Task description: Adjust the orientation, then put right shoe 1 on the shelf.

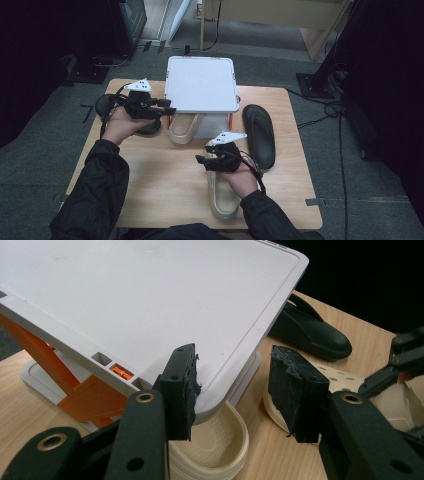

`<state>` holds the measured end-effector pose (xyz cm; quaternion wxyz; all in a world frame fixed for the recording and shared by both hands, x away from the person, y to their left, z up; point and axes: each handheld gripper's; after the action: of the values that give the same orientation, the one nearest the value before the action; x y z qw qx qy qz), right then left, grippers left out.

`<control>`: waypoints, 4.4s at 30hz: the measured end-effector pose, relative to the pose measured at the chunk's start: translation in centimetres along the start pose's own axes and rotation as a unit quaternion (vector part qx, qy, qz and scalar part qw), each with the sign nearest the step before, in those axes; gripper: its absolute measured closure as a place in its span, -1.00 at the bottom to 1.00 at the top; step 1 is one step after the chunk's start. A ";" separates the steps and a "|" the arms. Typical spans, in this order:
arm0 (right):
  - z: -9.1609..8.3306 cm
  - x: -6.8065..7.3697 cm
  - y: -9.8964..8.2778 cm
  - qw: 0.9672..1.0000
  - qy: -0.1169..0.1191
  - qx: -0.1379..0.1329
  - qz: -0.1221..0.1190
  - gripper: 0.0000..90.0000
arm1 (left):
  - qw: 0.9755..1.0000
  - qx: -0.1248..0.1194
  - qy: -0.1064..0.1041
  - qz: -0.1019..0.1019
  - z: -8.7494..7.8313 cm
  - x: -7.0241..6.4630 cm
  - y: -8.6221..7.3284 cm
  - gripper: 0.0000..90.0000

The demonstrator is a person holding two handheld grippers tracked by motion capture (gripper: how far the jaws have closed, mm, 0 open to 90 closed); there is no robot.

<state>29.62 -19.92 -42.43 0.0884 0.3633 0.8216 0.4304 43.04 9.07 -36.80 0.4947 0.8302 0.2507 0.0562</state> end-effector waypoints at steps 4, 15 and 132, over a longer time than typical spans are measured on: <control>-1.5 -1.0 -0.7 1.000 -0.011 0.003 0.002 0.05 | 1.000 -0.001 0.000 0.000 0.0 0.0 0.0 0.22; -4.2 -2.5 -3.6 1.000 -0.025 0.005 0.013 -0.03 | 1.000 -0.001 0.001 0.001 0.0 0.0 -0.1 0.22; 3.6 -6.9 1.3 0.980 -0.193 -0.037 -0.035 0.27 | 1.000 -0.012 0.000 -0.017 0.0 0.1 -0.3 0.26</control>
<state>36.91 -21.78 -44.85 0.2742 0.4071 0.7844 0.3791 43.00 9.19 -37.06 0.5058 0.8196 0.2641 0.0509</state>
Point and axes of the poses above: each handheld gripper's, and its own axes: z roughly forward along the jaws, y roughly out of its top, x roughly to its left
